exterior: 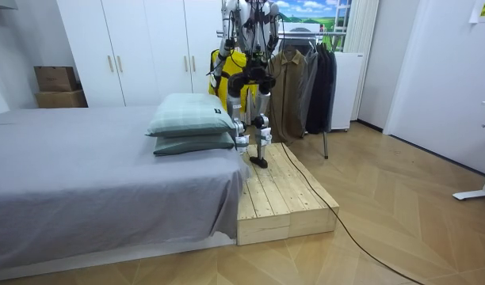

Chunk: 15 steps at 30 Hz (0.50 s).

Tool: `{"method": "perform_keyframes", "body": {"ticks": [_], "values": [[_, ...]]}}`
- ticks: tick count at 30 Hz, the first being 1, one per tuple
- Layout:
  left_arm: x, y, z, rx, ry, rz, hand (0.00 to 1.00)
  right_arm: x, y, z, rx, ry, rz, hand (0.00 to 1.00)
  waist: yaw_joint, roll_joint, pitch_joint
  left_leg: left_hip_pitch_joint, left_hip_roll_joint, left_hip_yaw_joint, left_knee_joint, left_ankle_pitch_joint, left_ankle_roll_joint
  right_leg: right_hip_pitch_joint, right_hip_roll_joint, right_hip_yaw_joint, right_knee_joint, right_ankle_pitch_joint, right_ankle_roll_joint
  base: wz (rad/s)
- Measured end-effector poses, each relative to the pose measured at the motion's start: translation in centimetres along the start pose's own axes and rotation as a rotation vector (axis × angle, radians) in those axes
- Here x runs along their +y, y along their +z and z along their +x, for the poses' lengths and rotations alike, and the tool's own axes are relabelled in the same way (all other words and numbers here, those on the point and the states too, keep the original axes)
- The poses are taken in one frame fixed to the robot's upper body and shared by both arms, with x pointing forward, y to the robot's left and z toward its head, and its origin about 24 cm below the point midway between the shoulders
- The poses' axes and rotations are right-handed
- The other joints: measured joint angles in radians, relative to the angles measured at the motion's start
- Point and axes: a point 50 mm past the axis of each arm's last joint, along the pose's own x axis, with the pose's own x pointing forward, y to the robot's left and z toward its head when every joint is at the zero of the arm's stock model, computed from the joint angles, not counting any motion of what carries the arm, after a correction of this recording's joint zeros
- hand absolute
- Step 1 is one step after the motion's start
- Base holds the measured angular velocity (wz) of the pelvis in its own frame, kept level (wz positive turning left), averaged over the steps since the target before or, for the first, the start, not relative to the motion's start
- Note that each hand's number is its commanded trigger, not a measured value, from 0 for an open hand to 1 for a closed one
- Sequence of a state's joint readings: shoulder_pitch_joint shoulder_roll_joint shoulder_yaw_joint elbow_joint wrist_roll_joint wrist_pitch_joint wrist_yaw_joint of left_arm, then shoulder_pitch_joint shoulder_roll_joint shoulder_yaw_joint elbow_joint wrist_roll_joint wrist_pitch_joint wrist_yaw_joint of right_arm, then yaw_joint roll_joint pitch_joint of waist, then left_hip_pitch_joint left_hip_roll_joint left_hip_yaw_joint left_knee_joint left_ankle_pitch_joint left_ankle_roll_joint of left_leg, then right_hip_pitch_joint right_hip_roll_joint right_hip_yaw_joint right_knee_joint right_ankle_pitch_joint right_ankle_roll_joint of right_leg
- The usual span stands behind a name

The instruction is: Hang clothes

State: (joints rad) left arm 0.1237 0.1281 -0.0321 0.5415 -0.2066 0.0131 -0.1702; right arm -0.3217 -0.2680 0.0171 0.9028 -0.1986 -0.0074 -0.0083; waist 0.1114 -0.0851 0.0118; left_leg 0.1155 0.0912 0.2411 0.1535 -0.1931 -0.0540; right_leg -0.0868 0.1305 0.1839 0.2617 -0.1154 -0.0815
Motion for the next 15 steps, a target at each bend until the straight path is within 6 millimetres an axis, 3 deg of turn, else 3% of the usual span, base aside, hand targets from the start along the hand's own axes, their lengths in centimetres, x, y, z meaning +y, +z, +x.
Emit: {"method": "perform_keyframes", "body": {"ticks": [12, 15], "values": [[0.2, 0.2, 0.0, -0.006, 0.012, -0.002, 0.00, -0.5, 0.4, 0.1, -0.006, -0.090, 0.148, 0.00, -0.006, -0.001, 0.0004, 0.002, 0.001, 0.010, 0.000, 0.000, 0.000, -0.004, 0.008, 0.025, -0.005, 0.003, 0.000, -0.05], [0.0, 0.3, 0.1, -0.013, 0.023, -0.001, 0.00, -1.0, 1.9, 0.1, -0.070, -0.132, 0.168, 0.00, -0.020, 0.005, -0.0006, -0.002, 0.002, 0.024, -0.001, 0.000, 0.000, -0.013, 0.011, 0.031, -0.003, 0.004, 0.000, -0.07]]}}
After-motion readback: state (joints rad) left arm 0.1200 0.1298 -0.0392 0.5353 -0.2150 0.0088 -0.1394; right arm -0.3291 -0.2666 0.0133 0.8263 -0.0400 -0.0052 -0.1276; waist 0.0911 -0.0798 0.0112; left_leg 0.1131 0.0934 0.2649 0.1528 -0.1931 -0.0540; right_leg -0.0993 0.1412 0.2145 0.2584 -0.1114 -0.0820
